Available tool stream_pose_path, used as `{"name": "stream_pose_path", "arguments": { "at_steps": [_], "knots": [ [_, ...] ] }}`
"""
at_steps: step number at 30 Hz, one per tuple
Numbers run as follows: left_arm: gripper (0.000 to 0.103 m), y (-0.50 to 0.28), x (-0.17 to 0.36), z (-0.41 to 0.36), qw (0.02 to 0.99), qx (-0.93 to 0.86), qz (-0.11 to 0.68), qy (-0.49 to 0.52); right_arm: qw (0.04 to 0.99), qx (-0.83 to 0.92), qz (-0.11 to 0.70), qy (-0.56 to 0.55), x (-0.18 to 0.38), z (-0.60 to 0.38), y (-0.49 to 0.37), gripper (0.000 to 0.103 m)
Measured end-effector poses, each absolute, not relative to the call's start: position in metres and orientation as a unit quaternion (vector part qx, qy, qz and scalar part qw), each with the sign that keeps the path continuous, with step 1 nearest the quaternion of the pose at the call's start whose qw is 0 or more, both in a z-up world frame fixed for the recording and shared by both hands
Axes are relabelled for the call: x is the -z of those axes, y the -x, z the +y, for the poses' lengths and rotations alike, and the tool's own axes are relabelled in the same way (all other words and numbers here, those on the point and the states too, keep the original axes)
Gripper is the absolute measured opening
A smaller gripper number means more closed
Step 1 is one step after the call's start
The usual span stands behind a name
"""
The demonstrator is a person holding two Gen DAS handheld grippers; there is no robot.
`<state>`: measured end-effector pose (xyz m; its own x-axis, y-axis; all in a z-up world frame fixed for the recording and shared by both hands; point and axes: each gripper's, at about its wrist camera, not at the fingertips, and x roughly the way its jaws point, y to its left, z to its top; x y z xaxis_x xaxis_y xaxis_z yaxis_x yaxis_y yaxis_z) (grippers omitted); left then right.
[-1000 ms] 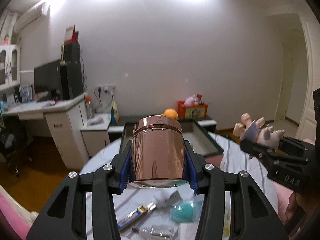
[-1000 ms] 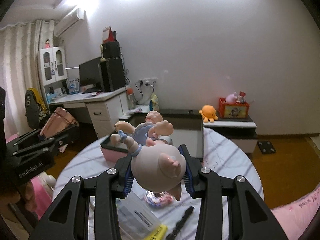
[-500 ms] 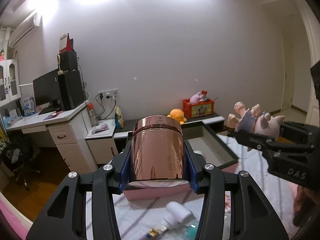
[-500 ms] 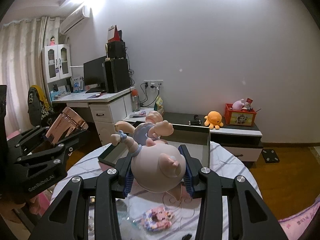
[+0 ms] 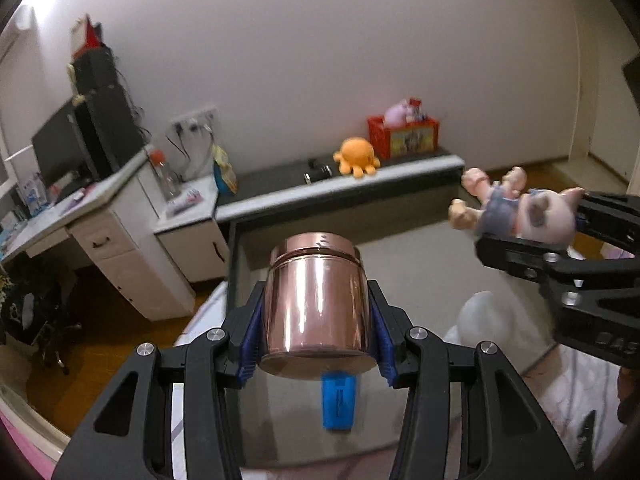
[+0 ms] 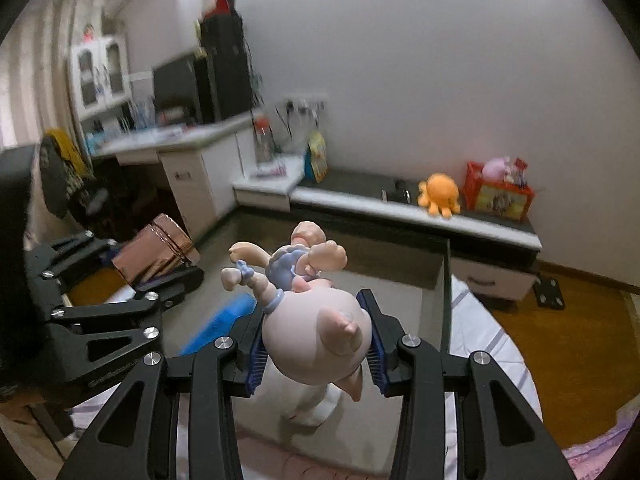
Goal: Organize rigid objects
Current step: 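Carry the copper jar and pig doll into the pink box and release both, then withdraw both grippers from the pink box back over the bed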
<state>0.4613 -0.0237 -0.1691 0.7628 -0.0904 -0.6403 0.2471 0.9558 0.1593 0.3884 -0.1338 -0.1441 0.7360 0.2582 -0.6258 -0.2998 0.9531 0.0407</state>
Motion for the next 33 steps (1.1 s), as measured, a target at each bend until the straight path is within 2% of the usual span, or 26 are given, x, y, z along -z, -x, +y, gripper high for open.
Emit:
{"name": "stream_pose_path", "arguments": {
  "at_steps": [4,9,10,13,14,16,21,29,31,32,33],
  "knots": [
    [0.048,-0.481,0.191,-0.032,0.914,0.097,0.374,-0.126,0.916,-0.122,0.379,0.048,0.172,-0.137,-0.414,0.042],
    [0.05,-0.485,0.197,-0.037,0.912,0.098,0.378,-0.127,0.908,-0.11,0.403,0.034,0.183,-0.152,-0.423,0.042],
    [0.053,-0.484,0.197,-0.037,0.912,0.096,0.377,-0.128,0.907,-0.105,0.405,0.036,0.184,-0.153,-0.426,0.043],
    [0.08,-0.474,0.191,-0.037,0.92,0.09,0.359,-0.133,0.904,-0.114,0.411,0.011,0.186,-0.159,-0.425,0.043],
    [0.084,-0.468,0.187,-0.035,0.923,0.09,0.351,-0.127,0.907,-0.115,0.405,0.006,0.184,-0.161,-0.423,0.044],
    [0.086,-0.458,0.179,-0.03,0.929,0.089,0.339,-0.118,0.91,-0.116,0.398,0.001,0.178,-0.163,-0.419,0.046],
    [0.101,-0.411,0.146,-0.012,0.952,0.074,0.279,-0.102,0.928,-0.12,0.352,-0.008,0.144,-0.162,-0.381,0.081],
    [0.103,-0.302,0.098,0.019,0.981,0.039,0.181,-0.057,0.961,-0.122,0.248,-0.005,0.09,-0.153,-0.281,0.088],
    [0.103,-0.277,0.092,0.022,0.984,0.031,0.166,-0.052,0.966,-0.124,0.225,-0.008,0.081,-0.151,-0.256,0.092],
    [0.103,-0.262,0.089,0.023,0.986,0.023,0.158,-0.051,0.97,-0.123,0.211,-0.006,0.077,-0.149,-0.241,0.102],
    [0.103,-0.248,0.088,0.024,0.987,0.02,0.149,-0.05,0.972,-0.119,0.201,-0.002,0.074,-0.147,-0.229,0.103]
  ]
}}
